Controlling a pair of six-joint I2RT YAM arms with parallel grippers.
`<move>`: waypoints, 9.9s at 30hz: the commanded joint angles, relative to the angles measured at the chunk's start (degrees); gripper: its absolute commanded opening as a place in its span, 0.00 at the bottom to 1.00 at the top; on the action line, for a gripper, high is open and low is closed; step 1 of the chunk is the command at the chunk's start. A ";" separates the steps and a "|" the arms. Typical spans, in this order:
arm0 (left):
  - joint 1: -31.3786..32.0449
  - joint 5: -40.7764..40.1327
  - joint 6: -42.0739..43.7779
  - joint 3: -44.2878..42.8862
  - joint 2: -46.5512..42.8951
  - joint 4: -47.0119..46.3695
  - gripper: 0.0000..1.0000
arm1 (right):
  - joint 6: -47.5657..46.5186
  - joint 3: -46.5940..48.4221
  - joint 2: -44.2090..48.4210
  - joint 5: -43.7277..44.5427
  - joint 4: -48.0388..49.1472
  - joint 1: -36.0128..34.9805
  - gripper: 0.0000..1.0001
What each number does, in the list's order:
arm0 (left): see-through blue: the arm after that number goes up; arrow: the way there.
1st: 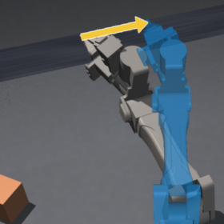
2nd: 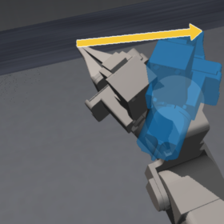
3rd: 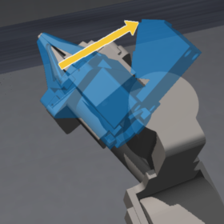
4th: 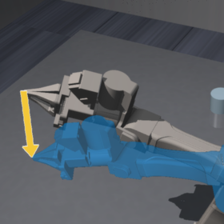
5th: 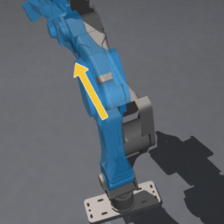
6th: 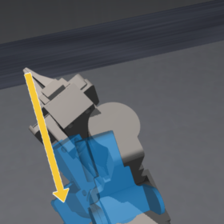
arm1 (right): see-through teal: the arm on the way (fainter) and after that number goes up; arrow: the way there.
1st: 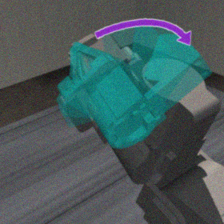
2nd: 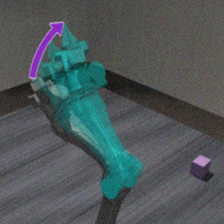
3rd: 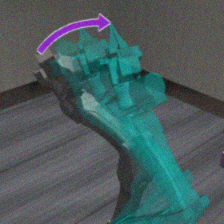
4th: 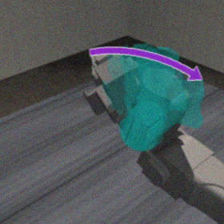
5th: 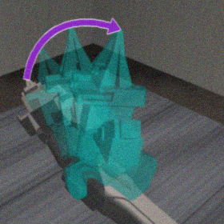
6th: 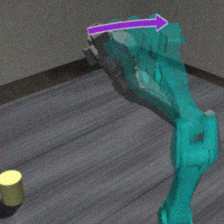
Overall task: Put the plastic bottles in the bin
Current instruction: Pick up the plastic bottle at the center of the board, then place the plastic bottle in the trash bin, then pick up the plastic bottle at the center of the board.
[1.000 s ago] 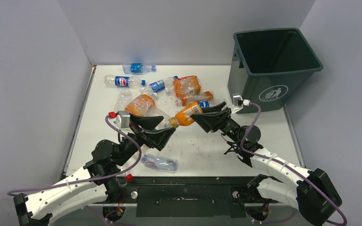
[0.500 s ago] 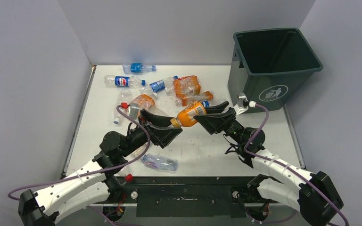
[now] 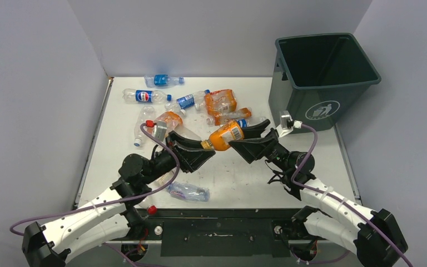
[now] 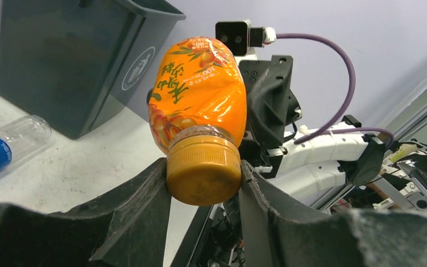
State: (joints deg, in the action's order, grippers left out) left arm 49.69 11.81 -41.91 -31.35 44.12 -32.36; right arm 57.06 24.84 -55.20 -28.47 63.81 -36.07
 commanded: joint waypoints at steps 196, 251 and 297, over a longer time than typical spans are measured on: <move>2.87 -45.73 46.88 -7.76 -4.63 30.77 0.96 | -33.85 83.19 -46.00 59.35 -49.02 34.40 0.81; 6.69 -50.46 51.80 -4.87 -2.92 26.91 0.96 | -32.35 29.21 -52.39 10.67 -25.96 -5.82 0.90; 8.76 -49.95 55.73 -3.49 -4.66 25.46 0.96 | -35.32 19.04 -32.43 9.18 -38.66 -4.94 0.06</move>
State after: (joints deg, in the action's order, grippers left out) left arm 58.08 -38.30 11.27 -35.86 41.04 -2.98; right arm 22.68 44.03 -98.52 -20.62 31.64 -41.23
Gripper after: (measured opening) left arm 0.960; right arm 0.540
